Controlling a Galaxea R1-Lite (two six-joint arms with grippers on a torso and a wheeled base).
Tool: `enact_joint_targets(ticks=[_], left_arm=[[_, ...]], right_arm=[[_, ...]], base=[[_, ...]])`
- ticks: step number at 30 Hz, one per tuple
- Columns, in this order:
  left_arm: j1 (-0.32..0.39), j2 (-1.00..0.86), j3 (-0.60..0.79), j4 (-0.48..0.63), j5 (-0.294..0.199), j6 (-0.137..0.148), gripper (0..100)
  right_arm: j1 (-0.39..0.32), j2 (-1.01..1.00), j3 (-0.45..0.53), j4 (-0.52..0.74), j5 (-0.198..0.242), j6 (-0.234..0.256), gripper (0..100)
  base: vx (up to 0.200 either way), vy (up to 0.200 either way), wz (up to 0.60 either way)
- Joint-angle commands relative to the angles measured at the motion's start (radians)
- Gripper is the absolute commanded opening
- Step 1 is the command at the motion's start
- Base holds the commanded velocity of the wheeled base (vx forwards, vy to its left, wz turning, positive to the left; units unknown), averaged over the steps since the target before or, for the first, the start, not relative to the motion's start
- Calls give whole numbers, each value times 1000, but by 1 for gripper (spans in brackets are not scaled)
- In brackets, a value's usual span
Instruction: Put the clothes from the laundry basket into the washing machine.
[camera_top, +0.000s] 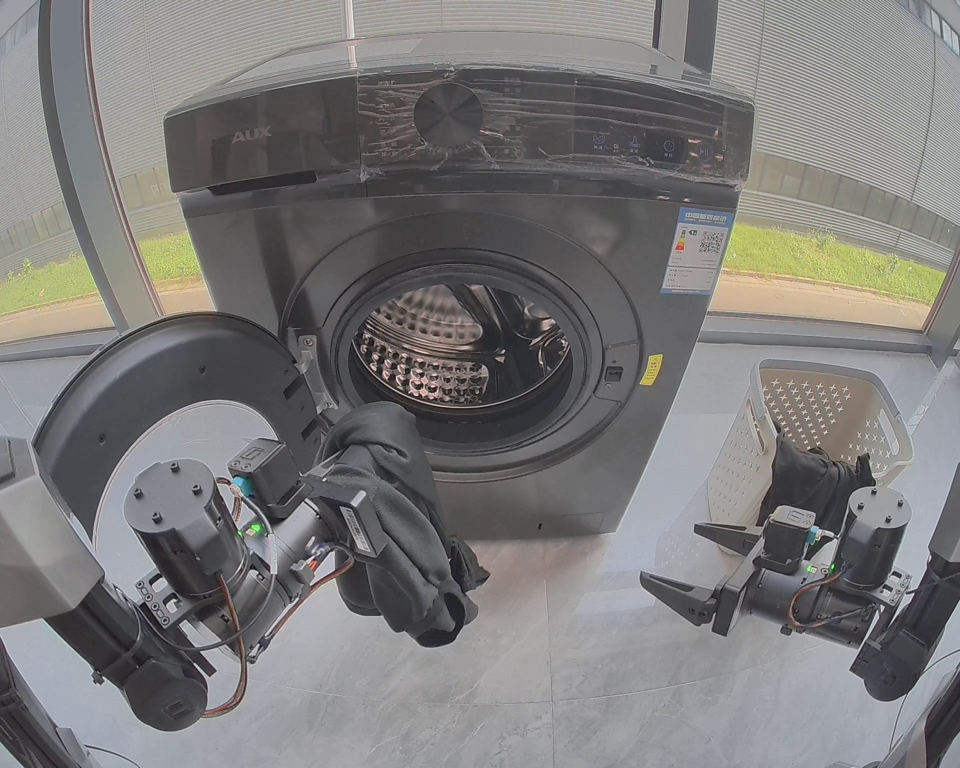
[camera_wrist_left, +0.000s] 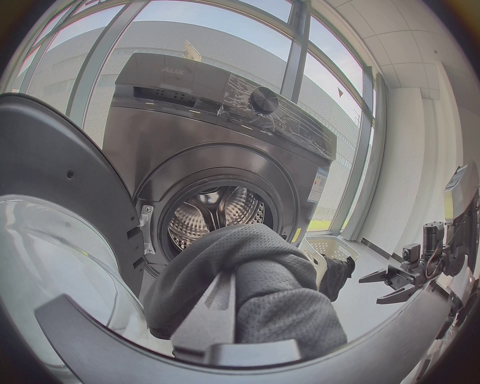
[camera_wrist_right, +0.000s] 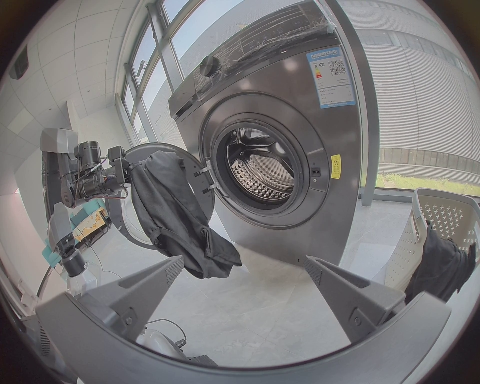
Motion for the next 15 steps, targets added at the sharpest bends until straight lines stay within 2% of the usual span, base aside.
enact_joint_targets(ticks=[1, 2, 5, 8, 15], left_arm=[[3, -1, 7, -1, 2, -4, 0], [16, -3, 8, -1, -7, -6, 0], [22, 5, 11, -1, -5, -1, 0], [17, 23, 11, -3, 5, 11, 0], [8, 28, 13, -1, 4, 5, 0]], right_arm=[[-10, 0, 4, 0, 0, 1, 100], [-9, 1, 5, 0, 0, 1, 100], [-7, -3, 5, 0, -1, 1, 100], [-9, -5, 7, 0, -1, 1, 100], [-9, 0, 8, 0, 0, 1, 100]], base=[[0, 0, 0], [0, 0, 0], [200, 0, 0], [200, 200, 0], [0, 0, 0]])
